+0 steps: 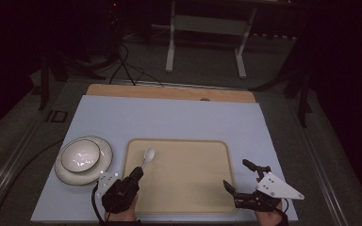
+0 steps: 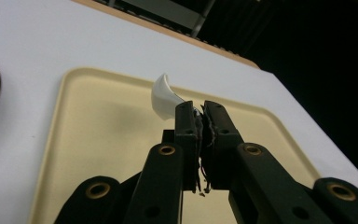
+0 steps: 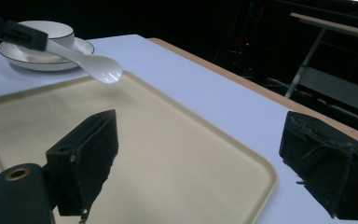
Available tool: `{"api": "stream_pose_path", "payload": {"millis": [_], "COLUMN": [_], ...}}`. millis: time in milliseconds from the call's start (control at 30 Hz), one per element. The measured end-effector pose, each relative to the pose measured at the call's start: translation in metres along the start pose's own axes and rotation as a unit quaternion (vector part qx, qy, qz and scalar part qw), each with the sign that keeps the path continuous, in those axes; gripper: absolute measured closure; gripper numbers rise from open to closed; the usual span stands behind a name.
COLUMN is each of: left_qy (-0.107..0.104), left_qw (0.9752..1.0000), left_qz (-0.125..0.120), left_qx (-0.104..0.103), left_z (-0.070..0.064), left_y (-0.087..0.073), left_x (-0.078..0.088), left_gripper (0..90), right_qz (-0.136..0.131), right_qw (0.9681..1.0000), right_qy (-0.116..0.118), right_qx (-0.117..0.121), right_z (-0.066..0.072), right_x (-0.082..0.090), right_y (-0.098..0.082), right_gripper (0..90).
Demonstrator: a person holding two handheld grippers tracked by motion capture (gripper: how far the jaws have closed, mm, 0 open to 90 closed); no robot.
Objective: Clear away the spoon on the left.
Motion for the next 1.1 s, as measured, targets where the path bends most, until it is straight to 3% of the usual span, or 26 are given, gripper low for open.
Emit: {"api": "stream_pose_path", "payload": {"millis": [133,200,267,300,600,733,867,1100], "left_qy": [0.02,0.016,0.025,0.022,0.029,0.03,0.026,0.039], "left_qw": [0.9997,0.9997,0.9997,0.9997,0.9995,0.9994,0.9988,0.9965], "left_qz": [-0.013,-0.015,-0.005,-0.006,0.002,0.017,0.038,0.069], "left_qx": [-0.004,0.006,-0.002,0.007,0.008,0.004,0.015,0.027], "left_z": [0.002,0.003,0.004,0.005,0.006,0.004,0.005,0.011], "left_y": [-0.003,-0.006,-0.011,-0.012,-0.023,-0.029,-0.039,-0.05], "left_x": [-0.004,-0.008,-0.015,-0.017,-0.026,-0.029,-0.035,-0.042], "left_gripper": [85.9,85.8,85.8,85.8,85.7,85.3,84.8,81.2], "right_qz": [0.0,0.0,0.001,0.001,0.001,0.002,0.004,0.006], "right_qw": [1.0,1.0,1.0,1.0,1.0,1.0,1.0,0.9999], "right_qy": [0.002,0.003,0.003,0.003,0.003,0.003,0.006,0.007], "right_qx": [0.002,0.001,0.003,0.003,0.003,0.004,0.002,0.004], "right_z": [0.001,0.001,0.001,0.001,0.001,0.002,0.002,0.002], "right_x": [0.0,0.0,0.0,0.0,-0.001,-0.001,-0.002,-0.003], "right_y": [0.0,0.0,0.0,0.0,0.0,0.0,-0.001,-0.001], "right_gripper": [11.7,11.7,11.7,11.7,11.7,11.7,11.7,11.7]}}
Point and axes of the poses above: each handheld gripper's, and its own axes: x roughly backward along the jaws, y roughly out of its top, z roughly to its left, the point moved 6 cm from there along -x, roughly forward along the jaws, and after that the axes turned 11 degrees about z, right-handed, at the moved point
